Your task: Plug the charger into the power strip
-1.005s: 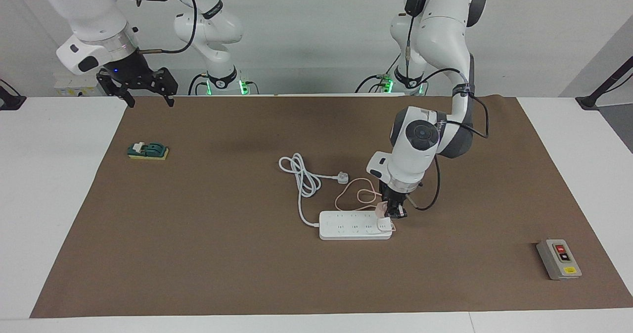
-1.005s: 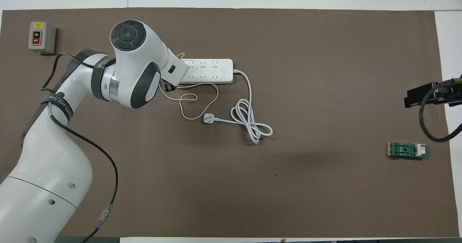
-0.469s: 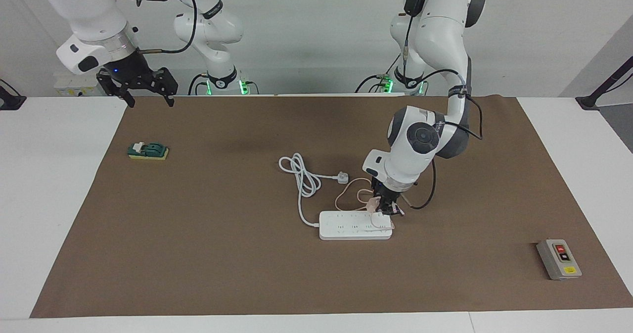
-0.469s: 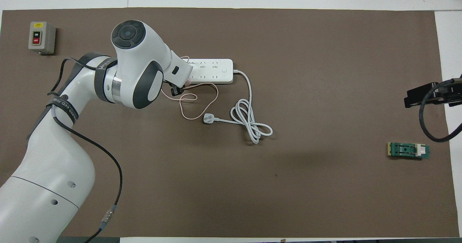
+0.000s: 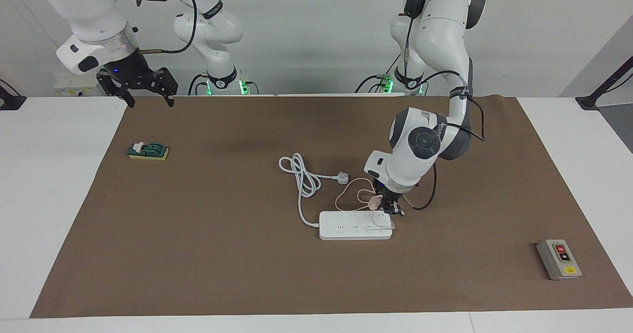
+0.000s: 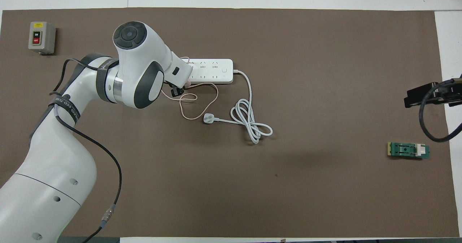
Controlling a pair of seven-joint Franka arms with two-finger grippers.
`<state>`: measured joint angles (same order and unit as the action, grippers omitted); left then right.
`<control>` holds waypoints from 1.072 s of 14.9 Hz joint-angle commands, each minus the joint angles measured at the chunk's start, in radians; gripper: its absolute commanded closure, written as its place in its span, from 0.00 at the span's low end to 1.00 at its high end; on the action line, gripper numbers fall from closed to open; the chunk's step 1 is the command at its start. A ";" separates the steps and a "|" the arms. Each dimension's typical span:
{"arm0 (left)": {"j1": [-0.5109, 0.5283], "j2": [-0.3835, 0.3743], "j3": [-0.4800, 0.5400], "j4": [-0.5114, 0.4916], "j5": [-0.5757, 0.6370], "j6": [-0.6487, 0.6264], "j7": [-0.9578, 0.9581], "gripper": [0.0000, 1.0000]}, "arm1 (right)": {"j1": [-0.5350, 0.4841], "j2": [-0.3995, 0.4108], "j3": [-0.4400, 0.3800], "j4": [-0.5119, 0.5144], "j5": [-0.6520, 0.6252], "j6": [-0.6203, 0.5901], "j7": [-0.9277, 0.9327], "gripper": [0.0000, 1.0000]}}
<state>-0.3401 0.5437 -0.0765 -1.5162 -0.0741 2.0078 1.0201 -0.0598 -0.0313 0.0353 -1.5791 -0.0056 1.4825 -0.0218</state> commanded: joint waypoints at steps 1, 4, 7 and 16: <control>-0.005 0.024 0.017 0.063 -0.010 -0.044 0.001 1.00 | -0.009 -0.009 0.006 -0.009 0.001 -0.004 0.013 0.00; -0.005 0.030 0.018 0.065 0.025 0.014 0.001 0.99 | -0.009 -0.009 0.006 -0.009 0.001 -0.004 0.013 0.00; -0.005 0.032 0.017 0.060 0.080 0.077 0.000 0.98 | -0.009 -0.009 0.006 -0.009 0.001 -0.004 0.013 0.00; -0.005 0.030 0.017 0.019 0.128 0.129 -0.006 0.98 | -0.011 -0.009 0.006 -0.009 0.001 -0.004 0.013 0.00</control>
<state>-0.3397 0.5679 -0.0658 -1.4886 0.0336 2.1144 1.0200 -0.0598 -0.0313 0.0353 -1.5791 -0.0056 1.4825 -0.0218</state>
